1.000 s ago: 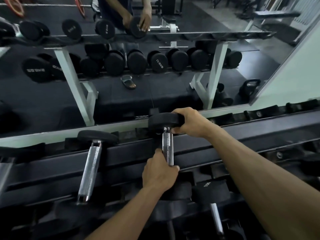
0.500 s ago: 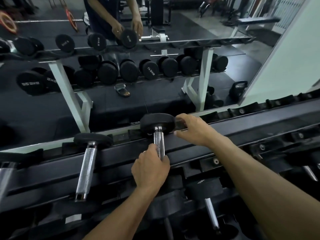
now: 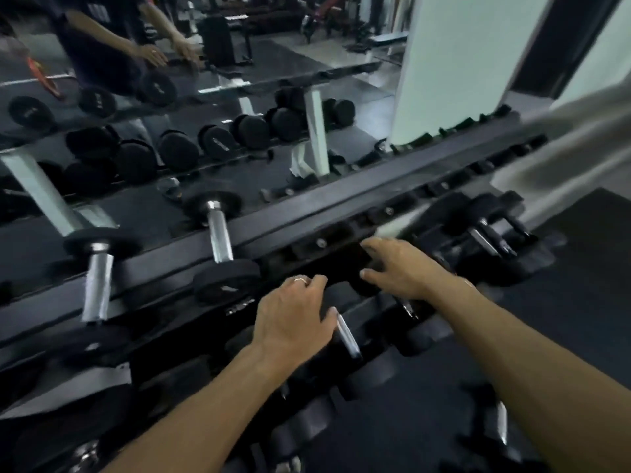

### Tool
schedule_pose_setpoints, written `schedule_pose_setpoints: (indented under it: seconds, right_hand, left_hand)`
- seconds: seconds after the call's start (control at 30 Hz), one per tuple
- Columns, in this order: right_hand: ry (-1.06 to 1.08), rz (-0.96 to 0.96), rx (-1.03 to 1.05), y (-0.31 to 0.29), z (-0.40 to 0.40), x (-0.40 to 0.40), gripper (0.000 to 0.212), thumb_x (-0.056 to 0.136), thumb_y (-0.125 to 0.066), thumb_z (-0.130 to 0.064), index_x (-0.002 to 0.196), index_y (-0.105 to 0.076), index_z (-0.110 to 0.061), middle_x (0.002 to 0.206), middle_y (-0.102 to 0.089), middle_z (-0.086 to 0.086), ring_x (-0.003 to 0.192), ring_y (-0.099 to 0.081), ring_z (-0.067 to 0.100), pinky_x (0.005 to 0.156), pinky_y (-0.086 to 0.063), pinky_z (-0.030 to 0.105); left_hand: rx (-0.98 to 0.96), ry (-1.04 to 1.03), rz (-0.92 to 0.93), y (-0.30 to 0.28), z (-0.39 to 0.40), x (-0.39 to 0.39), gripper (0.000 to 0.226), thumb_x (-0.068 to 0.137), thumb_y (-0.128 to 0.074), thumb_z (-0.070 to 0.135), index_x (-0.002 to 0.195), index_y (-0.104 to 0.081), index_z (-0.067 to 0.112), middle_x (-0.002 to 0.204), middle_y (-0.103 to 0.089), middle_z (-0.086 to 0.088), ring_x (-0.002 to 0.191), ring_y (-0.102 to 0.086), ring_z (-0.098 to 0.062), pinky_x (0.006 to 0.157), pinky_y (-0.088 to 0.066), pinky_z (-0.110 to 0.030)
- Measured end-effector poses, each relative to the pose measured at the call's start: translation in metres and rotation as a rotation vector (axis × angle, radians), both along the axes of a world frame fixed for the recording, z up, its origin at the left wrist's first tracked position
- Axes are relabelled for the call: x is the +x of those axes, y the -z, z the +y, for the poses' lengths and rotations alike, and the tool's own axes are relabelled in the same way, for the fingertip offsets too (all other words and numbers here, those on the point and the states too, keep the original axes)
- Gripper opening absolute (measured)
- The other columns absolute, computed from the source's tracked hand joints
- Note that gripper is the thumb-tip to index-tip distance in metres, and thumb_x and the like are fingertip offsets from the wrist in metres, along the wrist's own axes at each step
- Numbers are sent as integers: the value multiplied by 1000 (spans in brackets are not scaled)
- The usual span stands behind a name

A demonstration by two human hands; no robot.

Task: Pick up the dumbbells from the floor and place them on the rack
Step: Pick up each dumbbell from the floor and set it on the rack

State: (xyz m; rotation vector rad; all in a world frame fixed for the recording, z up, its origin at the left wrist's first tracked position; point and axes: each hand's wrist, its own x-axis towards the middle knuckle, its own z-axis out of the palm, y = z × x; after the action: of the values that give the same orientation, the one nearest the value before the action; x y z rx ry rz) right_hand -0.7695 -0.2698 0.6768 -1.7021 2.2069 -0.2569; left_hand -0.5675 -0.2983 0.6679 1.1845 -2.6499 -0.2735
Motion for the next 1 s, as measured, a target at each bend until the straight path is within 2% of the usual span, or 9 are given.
schedule_pose_setpoints:
  seconds: [0.13, 0.37, 0.5, 0.63, 1.0]
  right_hand:
    - [129, -9, 107, 24, 94, -16, 62, 89, -59, -39, 143, -38, -17, 136, -49, 11, 124, -51, 32, 102, -42, 39]
    - [381, -93, 214, 86, 210, 5, 63, 93, -55, -38, 146, -31, -16, 140, -45, 11, 125, -50, 31, 102, -42, 43]
    - [512, -141, 243, 148, 257, 41, 62, 93, -54, -38, 146, -32, -15, 141, -45, 10, 125, -49, 30, 103, -40, 40]
    - [601, -174, 283, 224, 303, 84, 61, 91, -56, -38, 143, -36, -15, 135, -49, 11, 123, -50, 32, 99, -43, 39]
    - [567, -178, 477, 437, 413, 155, 56, 92, -51, -40, 140, -37, -15, 133, -49, 9, 122, -47, 31, 96, -45, 45]
  left_hand:
    - [33, 194, -104, 24, 60, -11, 44, 88, -53, 47, 125, -52, 23, 115, -60, 2, 114, -56, -18, 82, -50, -34]
    - [171, 491, -230, 90, 131, -15, 52, 94, -44, 52, 137, -43, 22, 131, -52, 2, 125, -46, -16, 96, -43, -32]
    - [258, 630, -293, 160, 161, 1, 51, 94, -47, 51, 135, -45, 20, 136, -49, 1, 128, -44, -18, 99, -44, -35]
    - [290, 737, -382, 236, 195, 32, 55, 95, -46, 49, 140, -41, 19, 145, -40, -1, 136, -35, -19, 106, -37, -35]
    - [356, 782, -632, 457, 293, 103, 54, 95, -45, 47, 142, -36, 21, 138, -46, -1, 130, -41, -20, 101, -39, -36]
